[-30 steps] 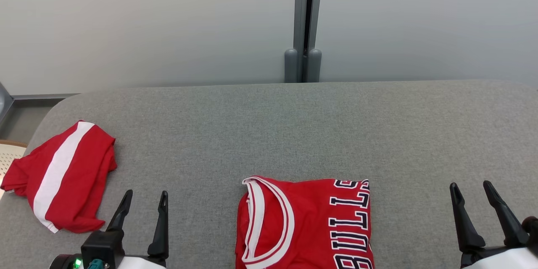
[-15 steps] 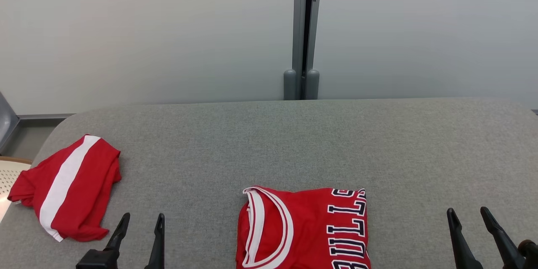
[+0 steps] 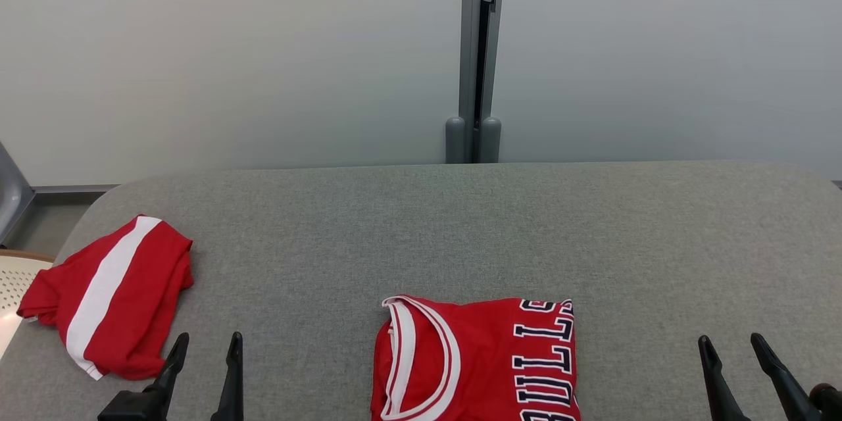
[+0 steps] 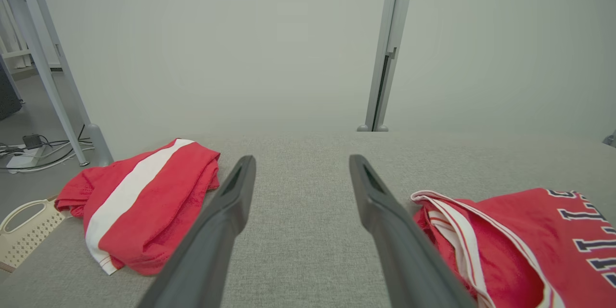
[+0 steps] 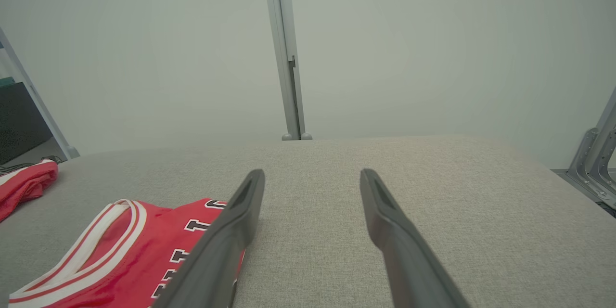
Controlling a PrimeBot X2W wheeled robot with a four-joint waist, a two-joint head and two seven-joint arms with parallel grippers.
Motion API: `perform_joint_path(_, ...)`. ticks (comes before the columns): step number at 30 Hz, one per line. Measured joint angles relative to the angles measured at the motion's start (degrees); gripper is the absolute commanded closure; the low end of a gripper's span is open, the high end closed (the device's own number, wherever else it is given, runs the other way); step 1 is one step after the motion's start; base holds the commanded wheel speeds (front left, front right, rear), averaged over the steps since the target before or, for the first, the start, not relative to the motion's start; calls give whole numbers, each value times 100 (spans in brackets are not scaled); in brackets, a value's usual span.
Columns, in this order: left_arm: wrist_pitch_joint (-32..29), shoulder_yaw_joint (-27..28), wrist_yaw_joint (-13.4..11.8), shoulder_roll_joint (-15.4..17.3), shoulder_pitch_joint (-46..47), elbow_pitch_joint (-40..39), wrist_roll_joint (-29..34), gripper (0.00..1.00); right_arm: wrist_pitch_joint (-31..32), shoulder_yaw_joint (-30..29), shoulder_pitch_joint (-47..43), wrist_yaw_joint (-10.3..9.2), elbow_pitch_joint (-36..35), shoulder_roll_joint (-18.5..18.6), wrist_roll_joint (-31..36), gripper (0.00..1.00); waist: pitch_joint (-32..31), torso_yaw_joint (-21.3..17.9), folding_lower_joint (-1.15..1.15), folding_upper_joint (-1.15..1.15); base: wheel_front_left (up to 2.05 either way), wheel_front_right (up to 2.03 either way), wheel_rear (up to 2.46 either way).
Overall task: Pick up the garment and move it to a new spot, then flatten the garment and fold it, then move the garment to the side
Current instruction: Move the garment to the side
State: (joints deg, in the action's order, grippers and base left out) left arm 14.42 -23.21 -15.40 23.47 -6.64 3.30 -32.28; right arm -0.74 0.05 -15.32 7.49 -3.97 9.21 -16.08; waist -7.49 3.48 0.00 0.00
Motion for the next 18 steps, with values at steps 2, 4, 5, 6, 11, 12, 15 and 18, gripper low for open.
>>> perform_joint_path(2, 26, 48, 23, -53, 10, -2, 27, 0, 0, -4, -1, 0, 9, 5, -4, 0, 7, 9, 0, 0, 0, 0, 0)
perform_joint_path(4, 44, 107, 58, -98, 14, -18, 73, 0, -2, -2, -1, 0, 25, 19, -7, 0, 14, 20, 0, 0, 0, 0, 0)
perform_joint_path(5, 48, 125, 73, -113, 19, -25, 125, 0, -8, -4, -1, 0, 30, 20, -7, 0, 16, 25, 0, 0, 0, 0, 0)
perform_joint_path(6, 49, 154, 79, -131, 20, -35, 166, 0, -9, -2, -1, 0, 32, 20, -7, 0, 20, 27, 0, 0, 0, 0, 0)
perform_joint_path(11, 57, 346, 175, -249, 37, -125, 405, 0, -9, 3, -1, 0, 33, 14, 1, 0, 33, 40, 0, 0, 0, 0, 0)
perform_joint_path(12, 57, 380, 188, -267, 36, -130, 432, 0, -9, 10, -1, 0, 35, 15, 2, 0, 36, 41, 0, 0, 0, 0, 0)
perform_joint_path(15, 57, 421, 254, -296, 26, -121, 575, 0, -23, 16, -1, 0, 49, 23, 2, 0, 42, 42, 0, 0, 0, 0, 0)
perform_joint_path(18, 57, 450, 308, -325, 4, -80, 661, 0, -24, 24, 0, 0, 48, 20, 12, 0, 50, 43, 0, 0, 0, 0, 0)
